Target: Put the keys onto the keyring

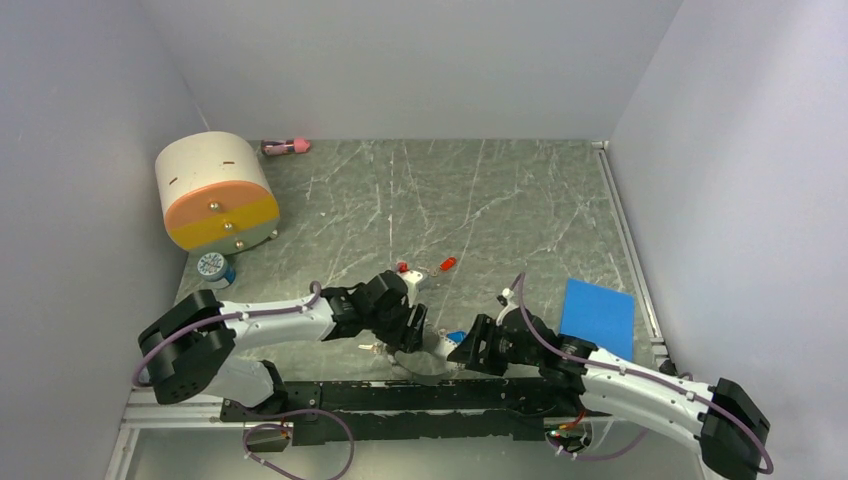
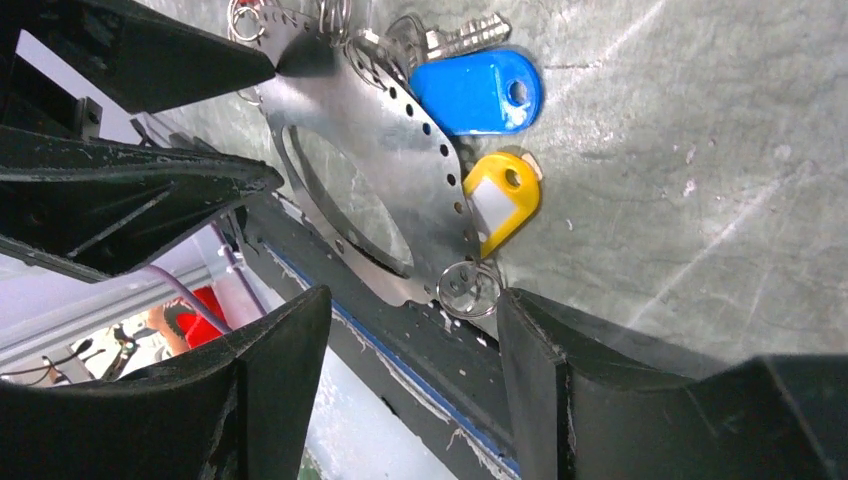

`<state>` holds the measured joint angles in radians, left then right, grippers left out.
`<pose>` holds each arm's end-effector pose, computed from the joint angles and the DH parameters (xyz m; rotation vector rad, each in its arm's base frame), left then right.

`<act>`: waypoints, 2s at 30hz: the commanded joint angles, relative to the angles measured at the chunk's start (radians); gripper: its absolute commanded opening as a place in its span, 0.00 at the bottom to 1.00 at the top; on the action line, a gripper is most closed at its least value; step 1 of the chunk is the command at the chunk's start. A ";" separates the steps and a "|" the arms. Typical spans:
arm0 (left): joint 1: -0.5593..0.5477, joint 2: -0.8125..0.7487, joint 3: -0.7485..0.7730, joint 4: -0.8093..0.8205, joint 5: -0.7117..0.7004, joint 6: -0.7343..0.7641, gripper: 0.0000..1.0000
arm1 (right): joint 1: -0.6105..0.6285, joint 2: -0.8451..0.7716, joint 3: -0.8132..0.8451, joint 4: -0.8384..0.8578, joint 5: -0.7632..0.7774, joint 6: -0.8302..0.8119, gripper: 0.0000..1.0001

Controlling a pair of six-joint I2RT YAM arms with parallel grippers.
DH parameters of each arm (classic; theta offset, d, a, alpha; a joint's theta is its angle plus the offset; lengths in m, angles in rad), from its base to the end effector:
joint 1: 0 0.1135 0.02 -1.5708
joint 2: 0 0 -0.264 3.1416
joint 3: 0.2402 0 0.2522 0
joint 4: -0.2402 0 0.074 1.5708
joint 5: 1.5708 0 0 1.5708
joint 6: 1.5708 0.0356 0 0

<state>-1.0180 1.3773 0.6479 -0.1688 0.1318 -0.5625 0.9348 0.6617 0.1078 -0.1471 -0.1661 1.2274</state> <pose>0.1325 -0.2237 0.1686 0.6581 2.5685 -0.7815 0.0754 0.1121 0.1275 0.2822 2.6111 1.1786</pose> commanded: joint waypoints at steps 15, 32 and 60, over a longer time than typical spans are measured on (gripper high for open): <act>-0.083 0.198 0.089 0.206 0.125 0.000 0.52 | 0.004 0.025 -0.023 -0.071 0.026 -0.001 0.49; -0.025 0.274 0.083 0.226 -0.079 -0.168 0.45 | -0.001 0.089 0.143 -0.119 0.194 -0.179 0.44; 0.361 -0.612 -0.277 -0.058 0.011 -0.201 0.77 | 0.215 0.461 0.368 0.031 -0.043 -0.398 0.55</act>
<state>-0.6968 0.8478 0.3916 -0.1501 0.1265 -0.7395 1.0962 1.0618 0.4339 -0.1741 -0.2039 0.7845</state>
